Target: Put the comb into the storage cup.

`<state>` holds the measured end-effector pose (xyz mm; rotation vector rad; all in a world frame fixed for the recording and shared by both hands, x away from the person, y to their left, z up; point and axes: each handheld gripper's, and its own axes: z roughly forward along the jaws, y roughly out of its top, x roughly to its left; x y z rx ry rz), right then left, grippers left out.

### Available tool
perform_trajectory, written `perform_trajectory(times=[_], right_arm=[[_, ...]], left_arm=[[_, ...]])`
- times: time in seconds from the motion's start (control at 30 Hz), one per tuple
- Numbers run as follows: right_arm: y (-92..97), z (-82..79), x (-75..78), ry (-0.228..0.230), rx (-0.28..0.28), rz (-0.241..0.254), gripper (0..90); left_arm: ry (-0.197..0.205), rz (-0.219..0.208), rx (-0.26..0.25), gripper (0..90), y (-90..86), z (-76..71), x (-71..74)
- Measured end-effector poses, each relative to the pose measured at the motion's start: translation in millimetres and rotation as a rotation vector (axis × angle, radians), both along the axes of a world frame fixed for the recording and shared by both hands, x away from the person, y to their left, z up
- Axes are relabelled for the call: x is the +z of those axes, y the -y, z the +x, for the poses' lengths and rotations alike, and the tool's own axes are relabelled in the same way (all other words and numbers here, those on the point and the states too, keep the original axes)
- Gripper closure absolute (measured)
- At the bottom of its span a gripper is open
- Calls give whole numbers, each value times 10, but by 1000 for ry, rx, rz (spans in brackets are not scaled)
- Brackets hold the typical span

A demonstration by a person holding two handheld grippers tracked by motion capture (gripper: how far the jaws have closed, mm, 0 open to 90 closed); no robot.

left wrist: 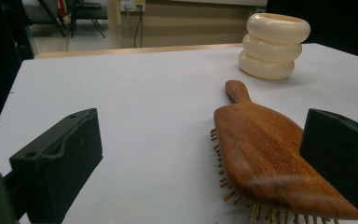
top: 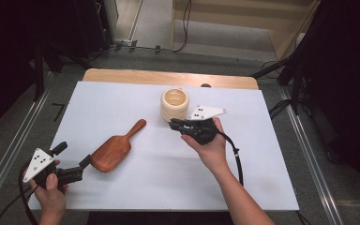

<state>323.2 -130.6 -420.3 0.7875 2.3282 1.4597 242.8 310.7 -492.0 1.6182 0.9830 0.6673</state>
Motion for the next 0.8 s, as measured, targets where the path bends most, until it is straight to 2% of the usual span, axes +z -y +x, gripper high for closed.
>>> perform_trajectory(times=[0.03, 0.13, 0.3, 0.5, 0.6, 0.8], right_arm=[[-39, 14, -4, 5, 3, -11, 879], [-166, 67, -15, -16, 25, -25, 882], [-332, 141, -29, -13, 40, -56, 883], [-631, 284, -70, -10, 48, -115, 884], [-742, 346, -78, 1, 44, -130, 885], [-917, 519, -133, -27, 50, -157, 885]], left_arm=[[0, -1, -3, 0, -3, 0, 0], [0, -6, -7, 0, -11, 1, -1], [3, -6, -12, 0, -10, -2, -1], [4, -10, -16, 0, -16, -6, -1], [7, -14, -16, 0, -18, -6, -2], [8, -16, -18, 0, -22, -6, -1]])
